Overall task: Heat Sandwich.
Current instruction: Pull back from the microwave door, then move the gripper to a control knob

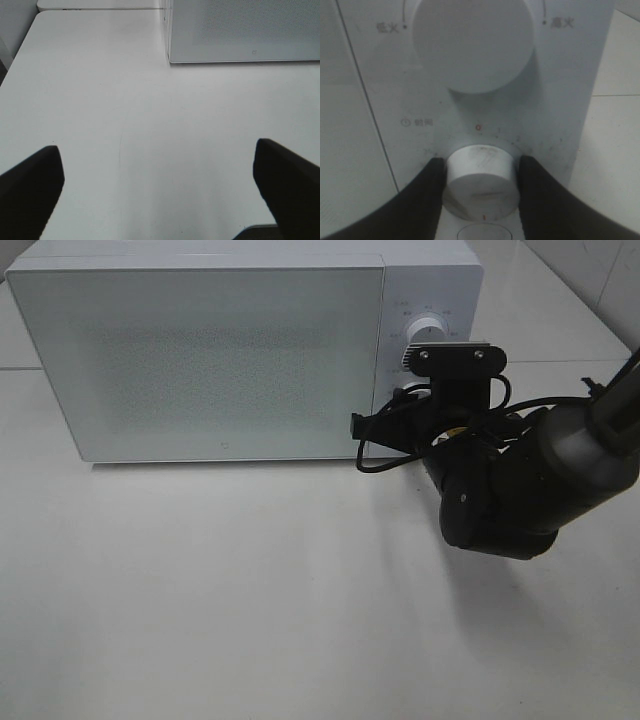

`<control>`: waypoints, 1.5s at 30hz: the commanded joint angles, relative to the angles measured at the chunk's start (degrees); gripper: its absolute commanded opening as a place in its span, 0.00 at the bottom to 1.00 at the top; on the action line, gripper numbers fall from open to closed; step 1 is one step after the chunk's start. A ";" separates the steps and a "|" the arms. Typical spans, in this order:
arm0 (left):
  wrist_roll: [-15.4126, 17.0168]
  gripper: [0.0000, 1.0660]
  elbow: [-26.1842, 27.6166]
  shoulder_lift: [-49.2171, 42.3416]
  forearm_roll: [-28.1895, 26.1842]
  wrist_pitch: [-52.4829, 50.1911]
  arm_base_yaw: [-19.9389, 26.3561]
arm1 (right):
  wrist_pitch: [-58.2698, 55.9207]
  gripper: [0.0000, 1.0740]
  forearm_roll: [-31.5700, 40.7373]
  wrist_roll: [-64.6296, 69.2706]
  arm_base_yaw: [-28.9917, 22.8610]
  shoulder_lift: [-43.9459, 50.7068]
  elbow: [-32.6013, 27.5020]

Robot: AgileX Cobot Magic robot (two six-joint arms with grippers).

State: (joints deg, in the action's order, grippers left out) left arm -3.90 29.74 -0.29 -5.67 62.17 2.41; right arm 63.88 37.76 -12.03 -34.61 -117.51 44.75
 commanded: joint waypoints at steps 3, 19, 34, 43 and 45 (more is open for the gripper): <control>0.34 0.92 -0.06 -0.92 -0.17 -0.80 0.17 | 0.97 0.17 -0.46 8.08 -0.17 0.23 0.11; 0.34 0.92 -0.06 -0.92 -0.17 -0.80 0.17 | 2.69 0.17 -0.92 39.25 -0.17 0.23 0.11; 0.34 0.92 -0.06 -0.92 -0.17 -0.80 0.17 | 3.95 0.17 -0.74 73.51 -0.17 0.23 0.11; 0.34 0.92 -0.06 -0.92 -0.17 -0.80 0.17 | 7.28 0.17 0.57 89.27 -0.17 0.23 0.11; 0.34 0.92 -0.06 -0.92 -0.17 -0.80 0.17 | 8.25 0.17 1.83 92.42 -0.17 0.23 0.11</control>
State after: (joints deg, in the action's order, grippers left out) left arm -3.90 29.74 -0.29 -5.67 62.17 2.41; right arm 65.78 38.67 77.69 -34.89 -117.91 44.23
